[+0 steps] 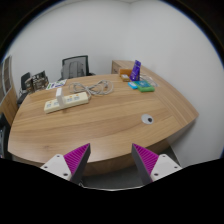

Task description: Unplug charger

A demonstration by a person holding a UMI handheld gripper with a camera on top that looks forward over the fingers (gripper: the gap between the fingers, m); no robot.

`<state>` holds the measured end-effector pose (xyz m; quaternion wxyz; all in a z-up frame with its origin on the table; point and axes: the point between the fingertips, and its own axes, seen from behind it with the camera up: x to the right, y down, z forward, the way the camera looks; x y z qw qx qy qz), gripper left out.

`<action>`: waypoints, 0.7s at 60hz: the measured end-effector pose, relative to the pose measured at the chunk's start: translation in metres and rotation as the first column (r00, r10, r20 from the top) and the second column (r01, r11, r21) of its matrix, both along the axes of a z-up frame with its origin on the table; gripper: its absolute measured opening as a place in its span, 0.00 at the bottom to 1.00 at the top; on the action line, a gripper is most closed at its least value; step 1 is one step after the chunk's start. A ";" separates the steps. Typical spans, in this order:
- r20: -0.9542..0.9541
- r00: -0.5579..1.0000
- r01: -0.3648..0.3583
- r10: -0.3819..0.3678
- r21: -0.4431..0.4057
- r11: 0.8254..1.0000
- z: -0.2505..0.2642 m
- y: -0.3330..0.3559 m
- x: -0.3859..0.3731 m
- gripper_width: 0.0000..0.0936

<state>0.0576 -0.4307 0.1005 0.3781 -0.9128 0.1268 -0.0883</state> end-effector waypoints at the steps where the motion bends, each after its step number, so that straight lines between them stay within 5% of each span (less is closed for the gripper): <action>1: -0.009 0.999 -0.030 0.031 0.008 1.000 -0.006 0.011 -0.013 0.92; 5: -0.054 0.988 -0.145 0.146 0.031 0.989 -0.025 0.053 -0.061 0.92; 12: -0.080 0.964 -0.245 0.254 0.107 0.964 -0.037 0.134 -0.119 0.92; 26: -0.025 0.946 -0.308 0.324 0.249 0.918 -0.038 0.284 -0.176 0.84; 33: 0.010 0.946 -0.314 0.323 0.256 0.914 -0.048 0.329 -0.179 0.70; 38: 0.055 0.945 -0.327 0.324 0.240 0.914 -0.055 0.345 -0.177 0.33; 42: 0.069 0.945 -0.327 0.320 0.242 0.914 -0.055 0.348 -0.175 0.26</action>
